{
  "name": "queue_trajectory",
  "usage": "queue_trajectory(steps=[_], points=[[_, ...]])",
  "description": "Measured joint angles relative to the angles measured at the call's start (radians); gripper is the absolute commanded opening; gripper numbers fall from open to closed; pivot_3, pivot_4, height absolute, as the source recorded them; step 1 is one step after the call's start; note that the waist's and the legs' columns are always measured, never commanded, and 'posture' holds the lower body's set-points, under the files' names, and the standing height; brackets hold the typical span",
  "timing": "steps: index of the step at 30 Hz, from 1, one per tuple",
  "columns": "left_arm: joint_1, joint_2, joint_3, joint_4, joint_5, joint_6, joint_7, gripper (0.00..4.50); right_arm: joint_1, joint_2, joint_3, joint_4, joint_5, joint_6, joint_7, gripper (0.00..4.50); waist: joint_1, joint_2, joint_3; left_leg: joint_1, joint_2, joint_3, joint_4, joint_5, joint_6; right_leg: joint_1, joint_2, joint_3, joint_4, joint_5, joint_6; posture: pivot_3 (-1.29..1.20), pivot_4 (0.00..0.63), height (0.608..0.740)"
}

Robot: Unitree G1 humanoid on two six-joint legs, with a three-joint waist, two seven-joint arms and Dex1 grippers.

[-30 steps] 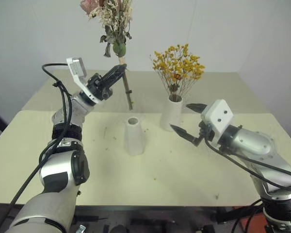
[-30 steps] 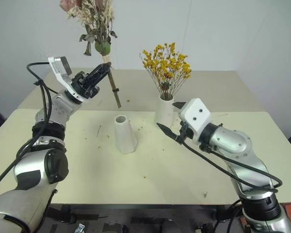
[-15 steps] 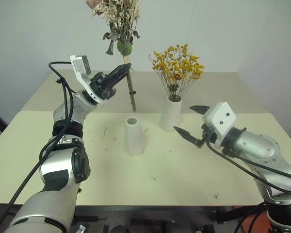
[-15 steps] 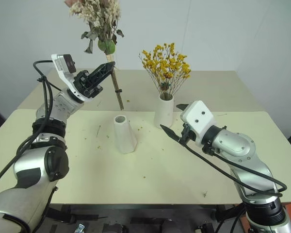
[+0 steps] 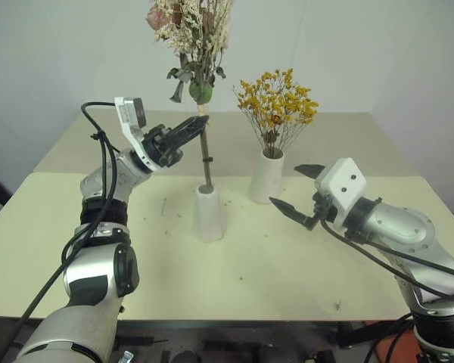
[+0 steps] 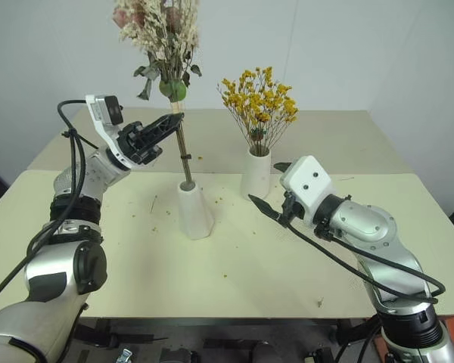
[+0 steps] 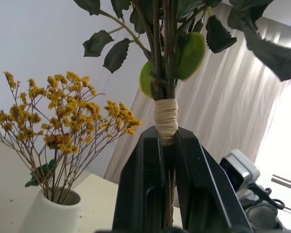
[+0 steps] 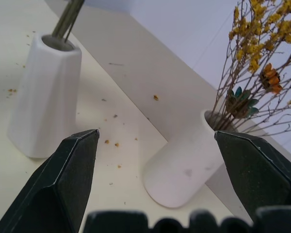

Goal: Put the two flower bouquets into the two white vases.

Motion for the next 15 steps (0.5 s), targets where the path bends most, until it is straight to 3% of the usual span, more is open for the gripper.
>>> queue_trajectory(steps=[6, 15], points=[[0.022, 0.0, -0.007, -0.01, 0.002, -0.027, 0.0, 0.08, -0.005, 0.011, -0.01, -0.002, 0.048, 0.02, 0.002, 4.5, 0.0, 0.0, 0.0, 0.0, 0.0, 0.0, 0.0, 0.0, 0.0, 0.0, 0.0, 0.0, 0.0, 0.0, 0.0, 0.0, 0.15, 0.74], [0.026, 0.0, -0.043, -0.01, 0.011, -0.051, -0.012, 0.08, -0.038, 0.024, -0.083, -0.032, 0.249, 0.117, 0.029, 4.5, 0.001, 0.0, 0.0, 0.0, 0.0, 0.0, 0.0, 0.0, 0.0, 0.0, 0.0, 0.0, 0.0, 0.0, 0.0, 0.0, 0.15, 0.74]])
